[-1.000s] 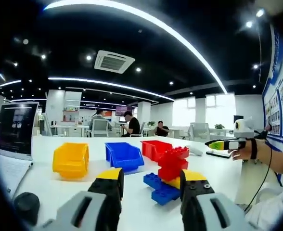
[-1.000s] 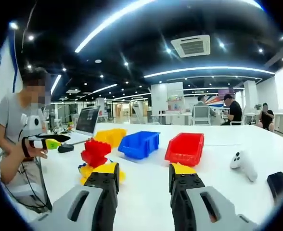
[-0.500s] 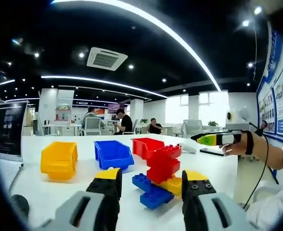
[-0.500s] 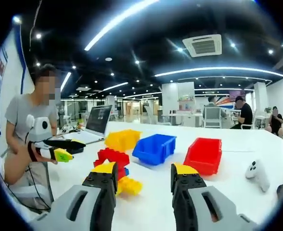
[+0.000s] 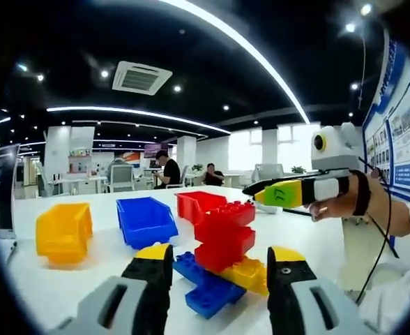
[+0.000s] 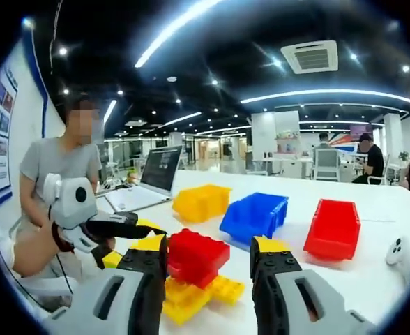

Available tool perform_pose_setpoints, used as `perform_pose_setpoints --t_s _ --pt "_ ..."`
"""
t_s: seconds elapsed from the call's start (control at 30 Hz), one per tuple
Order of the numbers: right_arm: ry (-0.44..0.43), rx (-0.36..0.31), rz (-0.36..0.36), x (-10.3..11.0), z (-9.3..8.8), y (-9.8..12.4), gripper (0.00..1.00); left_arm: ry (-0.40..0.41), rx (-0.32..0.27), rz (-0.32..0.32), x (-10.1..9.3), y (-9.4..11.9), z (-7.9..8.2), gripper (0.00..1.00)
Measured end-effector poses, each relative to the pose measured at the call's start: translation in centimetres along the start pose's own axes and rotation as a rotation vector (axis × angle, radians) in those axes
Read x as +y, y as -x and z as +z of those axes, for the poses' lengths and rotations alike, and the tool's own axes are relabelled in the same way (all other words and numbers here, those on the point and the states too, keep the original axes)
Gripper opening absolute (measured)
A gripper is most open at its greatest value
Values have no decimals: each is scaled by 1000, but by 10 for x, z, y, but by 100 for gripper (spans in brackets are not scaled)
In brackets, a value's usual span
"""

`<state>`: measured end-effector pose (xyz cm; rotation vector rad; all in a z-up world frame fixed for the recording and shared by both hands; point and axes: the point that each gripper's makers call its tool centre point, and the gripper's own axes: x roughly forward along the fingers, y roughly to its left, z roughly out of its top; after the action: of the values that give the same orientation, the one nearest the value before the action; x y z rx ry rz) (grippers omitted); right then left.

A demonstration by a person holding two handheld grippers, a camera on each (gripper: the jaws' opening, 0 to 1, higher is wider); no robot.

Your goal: Take apart the toy blocks one by one and place each separated block into its matching bin, sorting the blocks by their type until all the connected pieces are disassembled and separated into the correct bins

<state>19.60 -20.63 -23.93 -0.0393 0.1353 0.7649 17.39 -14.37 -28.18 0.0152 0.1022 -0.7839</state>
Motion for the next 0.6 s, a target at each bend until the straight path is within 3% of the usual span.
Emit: perform_pose_setpoints --t_s 0.6 --pt "45 104 2 8 -15 -39 54 5 16 -37 4 -30 -13 52"
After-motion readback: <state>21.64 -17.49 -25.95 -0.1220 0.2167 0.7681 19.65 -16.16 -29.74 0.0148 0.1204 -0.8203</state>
